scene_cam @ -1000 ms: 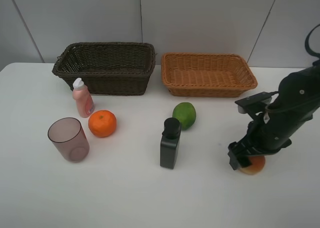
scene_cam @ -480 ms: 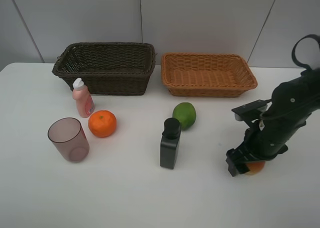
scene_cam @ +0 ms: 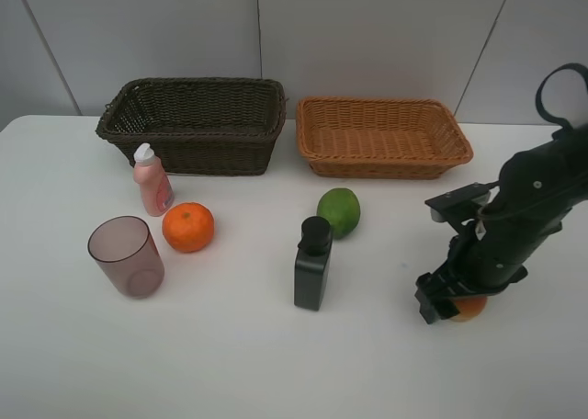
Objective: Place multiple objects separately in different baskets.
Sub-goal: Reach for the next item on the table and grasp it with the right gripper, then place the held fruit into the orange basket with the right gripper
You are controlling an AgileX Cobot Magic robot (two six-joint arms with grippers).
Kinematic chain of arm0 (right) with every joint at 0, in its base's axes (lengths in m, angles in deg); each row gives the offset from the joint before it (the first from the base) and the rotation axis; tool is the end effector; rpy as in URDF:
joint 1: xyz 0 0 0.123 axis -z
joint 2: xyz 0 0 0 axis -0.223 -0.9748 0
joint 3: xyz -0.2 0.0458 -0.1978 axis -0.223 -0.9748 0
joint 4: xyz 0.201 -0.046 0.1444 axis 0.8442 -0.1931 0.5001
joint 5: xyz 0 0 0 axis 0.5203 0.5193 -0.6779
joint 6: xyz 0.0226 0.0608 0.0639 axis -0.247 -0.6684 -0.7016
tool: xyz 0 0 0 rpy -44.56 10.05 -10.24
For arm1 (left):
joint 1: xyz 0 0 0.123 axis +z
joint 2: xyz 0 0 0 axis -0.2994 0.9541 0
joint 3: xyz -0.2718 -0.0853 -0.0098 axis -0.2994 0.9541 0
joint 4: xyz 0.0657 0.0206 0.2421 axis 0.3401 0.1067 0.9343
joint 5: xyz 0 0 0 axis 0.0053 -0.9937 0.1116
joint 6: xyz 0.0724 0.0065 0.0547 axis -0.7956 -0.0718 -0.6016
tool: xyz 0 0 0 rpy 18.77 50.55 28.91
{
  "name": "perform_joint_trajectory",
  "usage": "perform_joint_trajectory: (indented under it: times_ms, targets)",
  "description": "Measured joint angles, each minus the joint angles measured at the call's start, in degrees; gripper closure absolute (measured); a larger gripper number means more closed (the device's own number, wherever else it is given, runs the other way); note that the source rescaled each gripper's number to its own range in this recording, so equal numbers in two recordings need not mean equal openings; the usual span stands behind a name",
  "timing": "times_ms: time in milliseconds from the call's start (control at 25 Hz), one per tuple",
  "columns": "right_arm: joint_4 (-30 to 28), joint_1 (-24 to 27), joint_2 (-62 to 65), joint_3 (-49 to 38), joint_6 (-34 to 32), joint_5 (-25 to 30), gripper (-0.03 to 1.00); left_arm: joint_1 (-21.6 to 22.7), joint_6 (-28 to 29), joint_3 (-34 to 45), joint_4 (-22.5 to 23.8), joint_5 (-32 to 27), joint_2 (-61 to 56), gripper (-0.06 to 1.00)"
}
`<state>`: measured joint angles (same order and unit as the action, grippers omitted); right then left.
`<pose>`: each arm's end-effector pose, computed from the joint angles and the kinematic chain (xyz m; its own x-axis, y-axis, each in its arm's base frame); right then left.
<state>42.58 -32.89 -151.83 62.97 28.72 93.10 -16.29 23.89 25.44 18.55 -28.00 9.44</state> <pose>0.2282 0.0759 0.1003 -0.9093 -0.4138 -0.0437 -0.4098 0.9088 -0.0778 -0.0064 0.0002 0.2785 -0.4470 -0.0242 -0.8942 -0.0308 0.9995 -0.0117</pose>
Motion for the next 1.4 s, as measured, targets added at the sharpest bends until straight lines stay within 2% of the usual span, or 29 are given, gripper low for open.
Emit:
perform_joint_trajectory:
  times_ms: [80, 160, 1400]
  targets:
    - [-0.05, 0.0, 0.0, 0.0, 0.0, -0.11, 0.25, 0.0, 0.0, 0.0, 0.0, 0.0, 0.0, -0.06]
    - [-0.11, 0.0, 0.0, 0.0, 0.0, -0.18, 0.54, 0.0, 0.0, 0.0, 0.0, 0.0, 0.0, -0.06]
    - [-0.28, 0.0, 0.0, 0.0, 0.0, -0.45, 0.53, 0.0, 0.02, 0.0, 0.0, 0.0, 0.0, -0.06]
